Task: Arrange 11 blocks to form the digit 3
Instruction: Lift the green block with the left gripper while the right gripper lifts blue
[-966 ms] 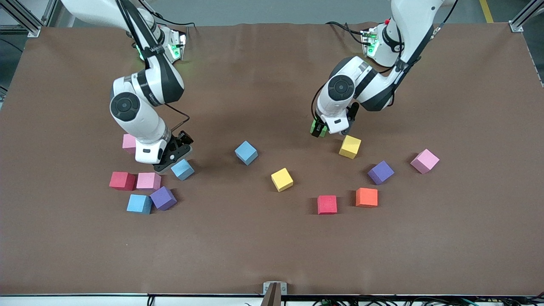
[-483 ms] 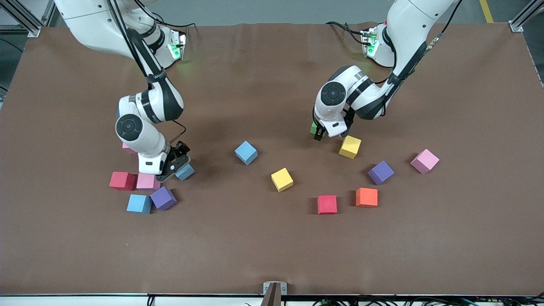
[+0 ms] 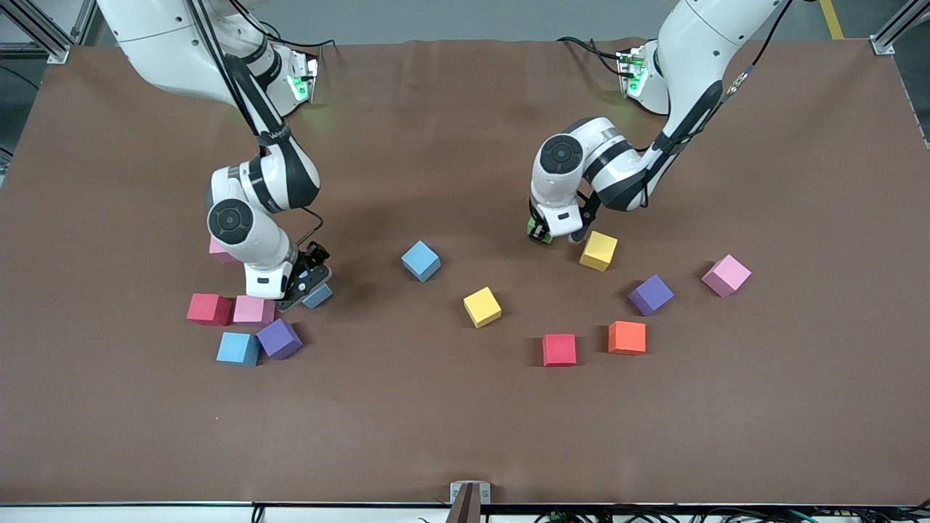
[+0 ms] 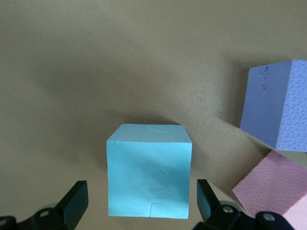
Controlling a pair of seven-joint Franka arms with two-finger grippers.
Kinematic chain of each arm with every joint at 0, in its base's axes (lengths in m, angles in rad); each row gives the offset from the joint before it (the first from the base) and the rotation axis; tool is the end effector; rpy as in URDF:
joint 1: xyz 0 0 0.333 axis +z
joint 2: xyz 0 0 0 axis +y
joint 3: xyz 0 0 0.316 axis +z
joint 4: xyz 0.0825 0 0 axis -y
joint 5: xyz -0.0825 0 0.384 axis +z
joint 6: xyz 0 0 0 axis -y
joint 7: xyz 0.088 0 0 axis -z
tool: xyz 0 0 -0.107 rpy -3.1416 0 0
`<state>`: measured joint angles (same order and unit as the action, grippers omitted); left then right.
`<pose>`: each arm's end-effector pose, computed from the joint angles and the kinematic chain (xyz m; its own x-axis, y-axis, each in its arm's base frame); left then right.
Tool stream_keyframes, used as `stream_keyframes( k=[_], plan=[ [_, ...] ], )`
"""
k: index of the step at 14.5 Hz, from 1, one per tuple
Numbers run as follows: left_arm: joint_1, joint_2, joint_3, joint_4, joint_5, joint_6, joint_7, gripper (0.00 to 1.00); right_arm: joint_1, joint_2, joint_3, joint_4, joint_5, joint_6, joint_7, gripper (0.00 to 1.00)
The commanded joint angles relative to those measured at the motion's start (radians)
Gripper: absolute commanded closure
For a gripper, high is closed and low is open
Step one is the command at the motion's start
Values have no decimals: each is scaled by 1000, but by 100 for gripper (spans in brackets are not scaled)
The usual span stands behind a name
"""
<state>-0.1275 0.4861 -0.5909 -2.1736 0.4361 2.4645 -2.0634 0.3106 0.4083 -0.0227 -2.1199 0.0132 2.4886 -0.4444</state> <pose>0.4093 -0.3678 0.1943 0.5132 0.8582 0.0142 0.8566 -0.5110 -0.0712 0.5498 0.1627 0.2134 0.7489 0.6617 -0.0362 0.6616 -0.7497 -0.0157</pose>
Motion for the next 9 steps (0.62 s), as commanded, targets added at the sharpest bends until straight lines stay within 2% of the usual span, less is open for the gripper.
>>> stream_keyframes(
  k=[1, 3, 6, 9],
  plan=[
    [-20, 6, -42, 52, 33, -4, 82, 76, -7, 15, 3, 11, 4, 7, -11, 0],
    [-21, 11, -101, 80, 32, -4, 208, 76, -5, 23, 4, 21, 4, 7, -11, 1],
    [-52, 45, -150, 119, 30, -6, 332, 77, -7, 38, 3, 28, 4, 13, -11, 13],
    [-127, 69, -152, 127, 32, -6, 497, 77, -15, 49, 4, 37, 4, 12, -11, 49]
  ],
)
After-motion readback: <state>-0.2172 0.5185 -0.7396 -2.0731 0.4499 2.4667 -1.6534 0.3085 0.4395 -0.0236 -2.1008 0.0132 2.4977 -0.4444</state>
